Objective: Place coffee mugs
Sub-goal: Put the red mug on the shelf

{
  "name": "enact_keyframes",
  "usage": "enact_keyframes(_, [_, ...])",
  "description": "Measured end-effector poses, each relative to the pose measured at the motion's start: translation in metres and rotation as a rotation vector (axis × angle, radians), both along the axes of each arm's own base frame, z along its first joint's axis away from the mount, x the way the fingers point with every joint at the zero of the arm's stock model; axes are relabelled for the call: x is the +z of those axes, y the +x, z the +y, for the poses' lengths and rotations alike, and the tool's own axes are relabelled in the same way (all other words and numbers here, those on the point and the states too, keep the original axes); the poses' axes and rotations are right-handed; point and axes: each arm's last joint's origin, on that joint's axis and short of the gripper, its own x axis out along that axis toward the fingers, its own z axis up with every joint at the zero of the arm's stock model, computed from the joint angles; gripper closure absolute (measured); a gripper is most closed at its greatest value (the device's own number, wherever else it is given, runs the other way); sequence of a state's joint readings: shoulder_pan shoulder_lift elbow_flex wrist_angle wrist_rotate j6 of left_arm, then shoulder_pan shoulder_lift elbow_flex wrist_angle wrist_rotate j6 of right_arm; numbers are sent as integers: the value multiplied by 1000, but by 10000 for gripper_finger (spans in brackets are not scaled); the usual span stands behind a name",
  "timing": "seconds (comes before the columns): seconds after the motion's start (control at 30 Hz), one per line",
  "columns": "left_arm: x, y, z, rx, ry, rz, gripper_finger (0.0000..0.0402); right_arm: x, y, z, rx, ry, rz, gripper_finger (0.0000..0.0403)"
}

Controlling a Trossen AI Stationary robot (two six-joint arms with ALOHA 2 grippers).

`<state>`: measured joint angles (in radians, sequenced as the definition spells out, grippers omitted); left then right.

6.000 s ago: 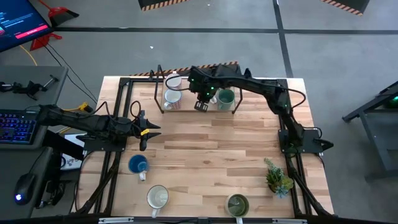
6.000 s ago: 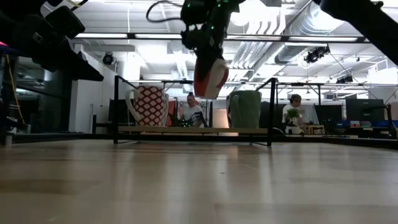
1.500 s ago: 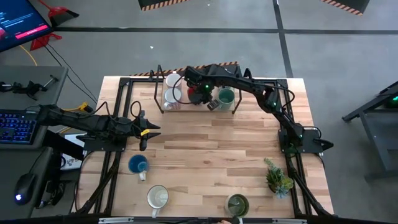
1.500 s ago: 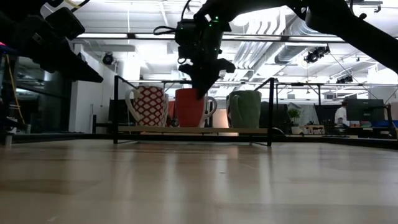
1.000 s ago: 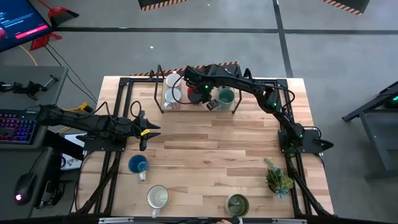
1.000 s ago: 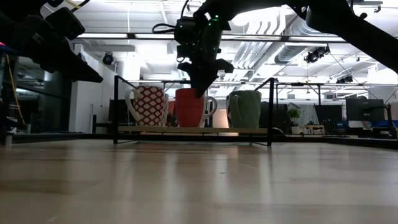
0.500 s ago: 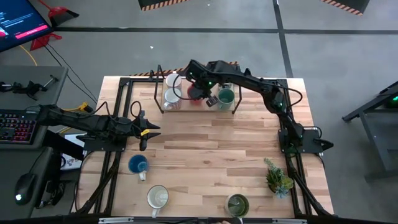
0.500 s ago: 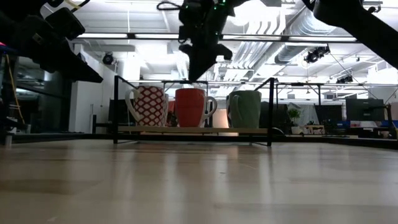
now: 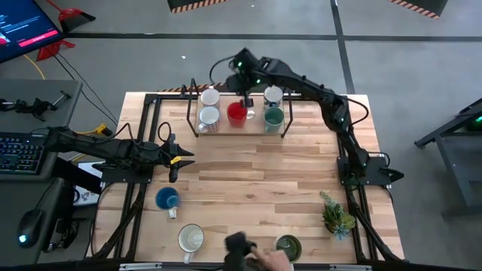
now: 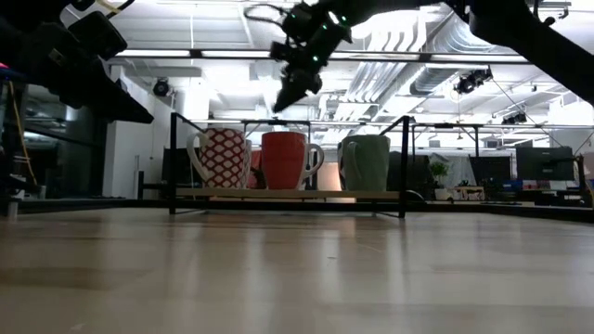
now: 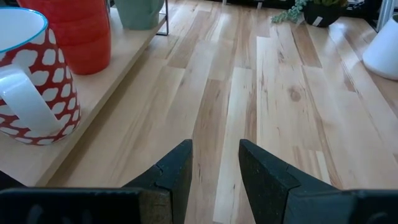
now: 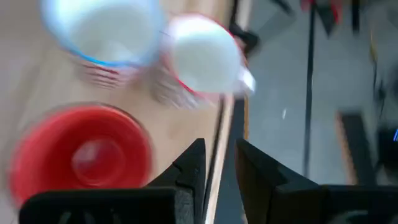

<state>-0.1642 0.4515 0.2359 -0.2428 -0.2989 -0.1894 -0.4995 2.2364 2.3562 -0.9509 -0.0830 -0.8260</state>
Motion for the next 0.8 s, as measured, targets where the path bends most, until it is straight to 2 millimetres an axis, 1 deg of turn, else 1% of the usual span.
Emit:
enact_keyframes(0.1, [0,0,0,0,0,0,280,0,-11,-18,-175,118,-49,336])
enact_keyframes(0.13, [0,0,0,0,0,0,280,2,-14,-21,-226,163,-68,336])
enact_keyframes(0.2, [0,0,0,0,0,0,280,4,-15,-19,-306,245,-100,336])
enact_keyframes(0.33, [0,0,0,0,0,0,280,5,-10,0,-371,331,-89,336])
enact_keyframes(0.53, [0,0,0,0,0,0,280,-3,-1,40,-423,323,49,336])
enact_keyframes(0.6, [0,0,0,0,0,0,280,-3,2,51,-420,314,64,336])
enact_keyframes(0.73, [0,0,0,0,0,0,280,-4,9,64,-405,309,61,336])
enact_keyframes(0.8, [0,0,0,0,-1,0,280,-7,13,70,-402,318,64,336])
